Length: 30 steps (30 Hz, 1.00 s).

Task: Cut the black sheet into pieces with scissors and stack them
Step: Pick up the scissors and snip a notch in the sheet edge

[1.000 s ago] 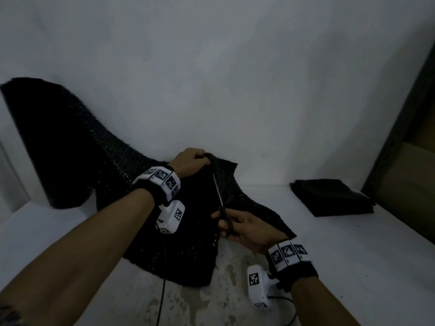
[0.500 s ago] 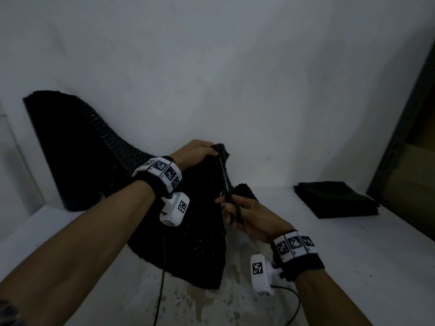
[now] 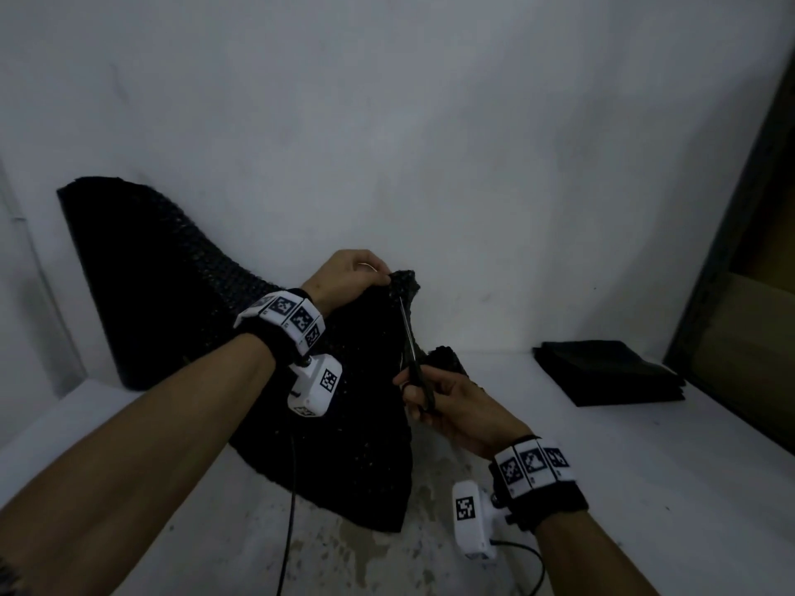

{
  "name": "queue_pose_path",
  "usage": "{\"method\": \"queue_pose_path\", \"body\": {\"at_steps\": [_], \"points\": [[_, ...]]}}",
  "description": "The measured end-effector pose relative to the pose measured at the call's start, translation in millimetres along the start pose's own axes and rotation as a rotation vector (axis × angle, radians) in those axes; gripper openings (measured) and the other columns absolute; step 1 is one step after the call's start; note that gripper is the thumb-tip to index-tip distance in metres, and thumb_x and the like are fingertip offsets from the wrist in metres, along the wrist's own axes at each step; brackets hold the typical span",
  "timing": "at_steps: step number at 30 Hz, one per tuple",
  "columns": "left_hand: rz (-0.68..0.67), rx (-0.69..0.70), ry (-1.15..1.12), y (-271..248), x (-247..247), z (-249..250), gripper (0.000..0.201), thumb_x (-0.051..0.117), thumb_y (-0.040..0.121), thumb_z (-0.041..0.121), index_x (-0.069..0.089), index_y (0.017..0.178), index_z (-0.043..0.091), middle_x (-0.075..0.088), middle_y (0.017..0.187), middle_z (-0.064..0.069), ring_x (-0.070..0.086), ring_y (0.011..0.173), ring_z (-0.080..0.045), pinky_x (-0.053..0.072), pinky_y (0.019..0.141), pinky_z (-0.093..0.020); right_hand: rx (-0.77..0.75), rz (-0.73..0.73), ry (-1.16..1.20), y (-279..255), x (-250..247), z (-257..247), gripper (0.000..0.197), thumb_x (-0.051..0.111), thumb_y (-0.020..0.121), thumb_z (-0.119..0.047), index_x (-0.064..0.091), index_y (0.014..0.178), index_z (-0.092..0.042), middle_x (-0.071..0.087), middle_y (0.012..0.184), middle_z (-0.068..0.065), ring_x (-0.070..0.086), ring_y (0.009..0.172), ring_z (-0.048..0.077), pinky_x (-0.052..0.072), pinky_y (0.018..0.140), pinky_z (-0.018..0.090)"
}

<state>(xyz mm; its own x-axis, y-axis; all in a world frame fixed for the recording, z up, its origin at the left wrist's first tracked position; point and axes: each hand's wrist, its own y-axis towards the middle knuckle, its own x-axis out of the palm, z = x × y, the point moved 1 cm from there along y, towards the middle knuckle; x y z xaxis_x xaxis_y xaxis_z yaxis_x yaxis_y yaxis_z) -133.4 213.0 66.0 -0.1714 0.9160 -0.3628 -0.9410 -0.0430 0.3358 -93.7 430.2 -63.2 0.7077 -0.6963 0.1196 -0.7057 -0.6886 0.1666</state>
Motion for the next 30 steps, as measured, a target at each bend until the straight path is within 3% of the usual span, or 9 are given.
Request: {"method": "queue_pose_path", "body": {"at_steps": [2,6,12,15,25,30], "points": [[-0.020,0.029,-0.017,-1.9,-0.9,-0.9,0.004,0.071,0.087,0.003,0.070,0.089,0.006,0.071,0.078,-0.009,0.066,0.073,-0.016,0.053,0.073,-0.025,-0.011,-0.003,-0.014,-1.6,1.8,-1.3,0.028,0.064,0.095,-0.011,0.061,0.120,0.002,0.058,0.086,0.006,0.055,0.076,0.014,0.045,0.069,0.021],[-0.033,0.071,-0.057,-3.6,-1.3,-0.5,0.009,0.072,0.087,0.005,0.070,0.095,0.001,0.071,0.080,-0.013,0.066,0.078,-0.021,0.053,0.075,-0.028,-0.006,-0.019,0.041,-2.4,2.6,-5.6,0.032,0.061,0.097,-0.006,0.058,0.126,0.006,0.060,0.088,0.006,0.056,0.078,0.016,0.049,0.072,0.022],[-0.040,0.143,-0.034,-4.5,-2.3,2.4,0.012,0.073,0.087,0.006,0.070,0.097,-0.001,0.070,0.074,-0.003,0.066,0.074,-0.010,0.051,0.072,-0.017,0.024,-0.011,0.021,-0.7,2.5,-15.7,0.034,0.061,0.098,-0.013,0.061,0.130,-0.003,0.063,0.087,0.006,0.059,0.080,0.016,0.048,0.069,0.023],[-0.034,0.164,-0.035,-5.3,-2.6,3.6,0.015,0.072,0.088,0.004,0.069,0.100,-0.005,0.070,0.079,-0.007,0.066,0.074,-0.008,0.050,0.072,-0.015,0.038,-0.002,-0.007,0.7,2.2,-19.8,0.033,0.063,0.097,-0.018,0.063,0.128,-0.006,0.062,0.087,0.008,0.060,0.079,0.015,0.048,0.068,0.022],[-0.079,0.170,-0.003,-4.6,-6.9,0.3,0.013,0.072,0.088,0.004,0.069,0.098,-0.003,0.068,0.081,-0.012,0.064,0.075,-0.013,0.051,0.073,-0.018,0.049,-0.039,-0.005,-1.7,0.9,-19.2,0.042,0.067,0.093,-0.031,0.063,0.128,-0.008,0.061,0.096,0.008,0.062,0.084,0.015,0.047,0.069,0.023],[-0.123,0.158,-0.031,-7.4,-2.2,-1.0,0.015,0.071,0.088,0.000,0.066,0.101,-0.006,0.068,0.078,-0.008,0.065,0.070,-0.008,0.051,0.070,-0.017,0.021,-0.032,-0.012,5.0,1.9,-25.7,0.052,0.069,0.089,-0.037,0.060,0.129,-0.004,0.061,0.088,0.008,0.060,0.079,0.014,0.043,0.067,0.025]]}}
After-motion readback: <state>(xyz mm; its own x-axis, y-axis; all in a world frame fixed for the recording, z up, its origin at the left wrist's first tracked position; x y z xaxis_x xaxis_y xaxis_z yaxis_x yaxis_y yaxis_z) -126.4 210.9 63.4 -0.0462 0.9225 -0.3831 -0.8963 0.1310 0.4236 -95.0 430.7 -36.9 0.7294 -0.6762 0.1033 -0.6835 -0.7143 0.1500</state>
